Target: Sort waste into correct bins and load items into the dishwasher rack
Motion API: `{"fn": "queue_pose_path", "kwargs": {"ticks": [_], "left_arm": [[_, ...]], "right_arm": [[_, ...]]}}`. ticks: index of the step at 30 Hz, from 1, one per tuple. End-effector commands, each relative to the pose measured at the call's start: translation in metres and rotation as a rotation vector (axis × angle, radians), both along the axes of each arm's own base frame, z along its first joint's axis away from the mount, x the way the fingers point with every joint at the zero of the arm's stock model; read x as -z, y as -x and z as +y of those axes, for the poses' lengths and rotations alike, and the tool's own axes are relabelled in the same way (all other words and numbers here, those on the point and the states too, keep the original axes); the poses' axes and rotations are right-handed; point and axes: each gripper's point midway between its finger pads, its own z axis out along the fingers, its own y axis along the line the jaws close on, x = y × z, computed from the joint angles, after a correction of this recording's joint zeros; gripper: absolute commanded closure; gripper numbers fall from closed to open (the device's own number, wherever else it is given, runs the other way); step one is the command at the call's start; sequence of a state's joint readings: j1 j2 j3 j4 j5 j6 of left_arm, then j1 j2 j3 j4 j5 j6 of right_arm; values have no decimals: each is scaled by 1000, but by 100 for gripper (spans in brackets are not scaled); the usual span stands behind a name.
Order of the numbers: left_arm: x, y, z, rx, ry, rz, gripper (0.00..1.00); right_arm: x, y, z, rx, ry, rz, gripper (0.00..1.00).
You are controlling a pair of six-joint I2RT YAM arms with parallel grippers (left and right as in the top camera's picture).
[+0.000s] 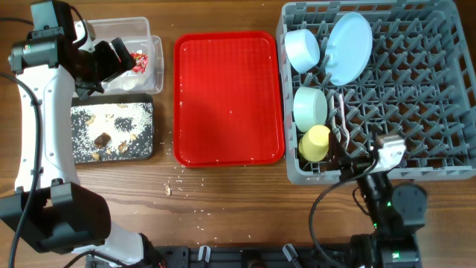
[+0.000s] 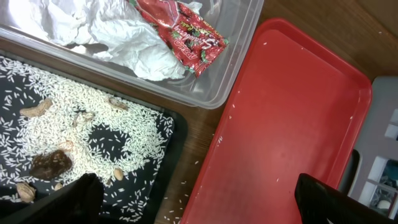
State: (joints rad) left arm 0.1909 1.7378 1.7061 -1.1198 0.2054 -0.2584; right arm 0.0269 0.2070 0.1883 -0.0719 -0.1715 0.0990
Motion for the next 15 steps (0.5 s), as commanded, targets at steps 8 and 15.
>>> {"fn": "queue_pose_path", "kwargs": {"ticks": [8, 15], "left_arm": [[-4, -1, 2, -15, -3, -10, 0], [-4, -1, 2, -15, -3, -10, 0]], "right_arm": [[21, 4, -10, 52, 19, -117, 0], [26, 4, -10, 52, 20, -95, 0]]}}
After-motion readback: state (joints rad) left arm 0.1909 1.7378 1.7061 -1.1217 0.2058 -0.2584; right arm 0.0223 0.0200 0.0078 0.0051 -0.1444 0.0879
